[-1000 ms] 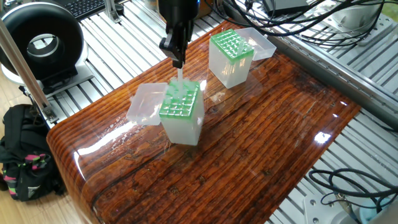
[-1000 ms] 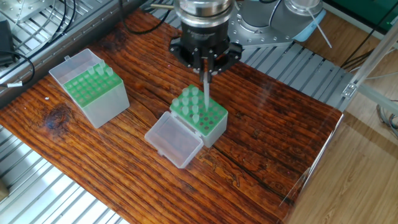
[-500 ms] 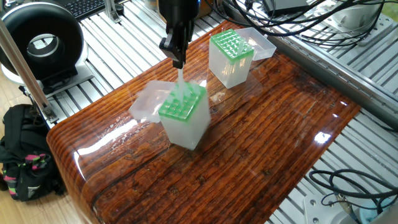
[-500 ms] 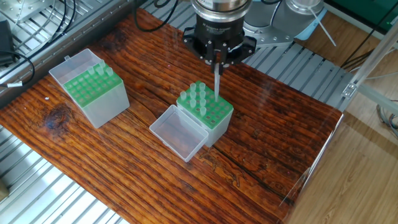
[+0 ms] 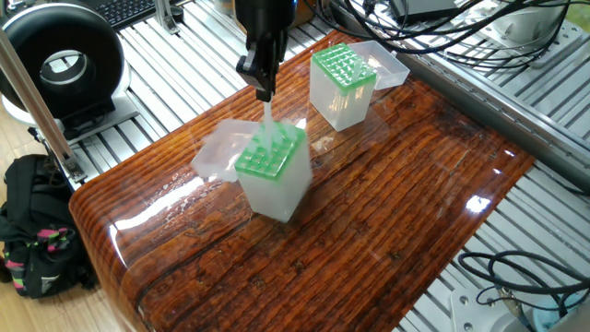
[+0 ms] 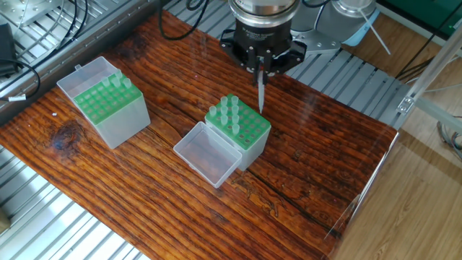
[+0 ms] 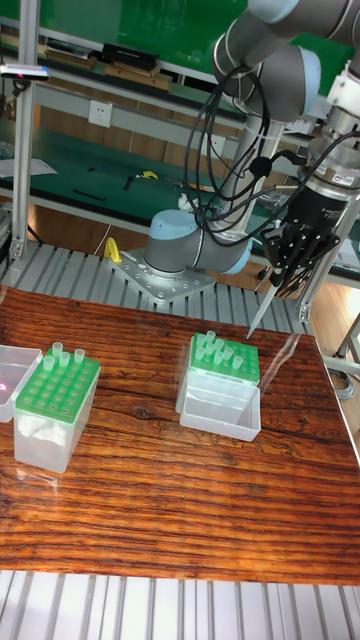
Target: Transfer all large pipette tips from one holder to another
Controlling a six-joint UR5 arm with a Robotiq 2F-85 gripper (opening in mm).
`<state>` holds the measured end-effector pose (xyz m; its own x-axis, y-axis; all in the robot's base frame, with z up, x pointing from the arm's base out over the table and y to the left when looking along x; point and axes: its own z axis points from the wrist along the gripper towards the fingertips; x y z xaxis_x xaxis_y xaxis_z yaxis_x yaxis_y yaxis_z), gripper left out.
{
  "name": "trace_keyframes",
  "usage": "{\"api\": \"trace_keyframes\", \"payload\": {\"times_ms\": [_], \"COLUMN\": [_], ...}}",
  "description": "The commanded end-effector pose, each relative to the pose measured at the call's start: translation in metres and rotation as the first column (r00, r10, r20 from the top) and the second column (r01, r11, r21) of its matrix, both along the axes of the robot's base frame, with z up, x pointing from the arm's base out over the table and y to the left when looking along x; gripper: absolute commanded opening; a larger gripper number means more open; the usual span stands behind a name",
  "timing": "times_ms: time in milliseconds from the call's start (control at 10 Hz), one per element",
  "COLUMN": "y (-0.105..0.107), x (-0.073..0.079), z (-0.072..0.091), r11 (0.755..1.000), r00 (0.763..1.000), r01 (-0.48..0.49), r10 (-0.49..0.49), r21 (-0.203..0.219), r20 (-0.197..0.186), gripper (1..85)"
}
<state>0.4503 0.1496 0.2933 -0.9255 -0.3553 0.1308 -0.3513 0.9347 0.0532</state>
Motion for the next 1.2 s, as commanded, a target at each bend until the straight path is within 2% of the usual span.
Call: {"api": "trace_keyframes", "payload": {"times_ms": [0, 100, 200, 300, 400, 500, 700, 800, 900, 1000, 1100], "y": [-0.013, -0.024, -0.039, -0.066, -0.080, -0.082, -0.096, -0.112, -0.128, -0.131, -0.129], "x": [0.000, -0.004, -0.009, -0.009, -0.009, -0.010, -0.004, 0.008, 0.022, 0.031, 0.036], "z": [0.001, 0.002, 0.003, 0.008, 0.011, 0.009, 0.001, -0.001, 0.001, 0.002, 0.002], "r11": [0.999, 0.998, 0.993, 0.973, 0.958, 0.960, 0.956, 0.937, 0.905, 0.888, 0.884], "r00": [0.998, 0.994, 0.990, 0.984, 0.979, 0.978, 0.974, 0.968, 0.960, 0.954, 0.950], "r01": [-0.009, -0.036, -0.060, -0.124, -0.158, -0.159, -0.195, -0.237, -0.279, -0.301, -0.311], "r10": [0.006, 0.030, 0.047, 0.095, 0.120, 0.122, 0.161, 0.206, 0.251, 0.281, 0.295], "r21": [-0.041, -0.059, -0.101, -0.193, -0.238, -0.230, -0.222, -0.258, -0.322, -0.347, -0.349], "r20": [-0.066, -0.103, -0.132, -0.151, -0.163, -0.167, -0.160, -0.144, -0.127, -0.110, -0.100], "gripper": [1.0, 1.0, 1.0, 1.0, 1.0, 1.0, 1.0, 1.0, 1.0, 1.0, 1.0]}}
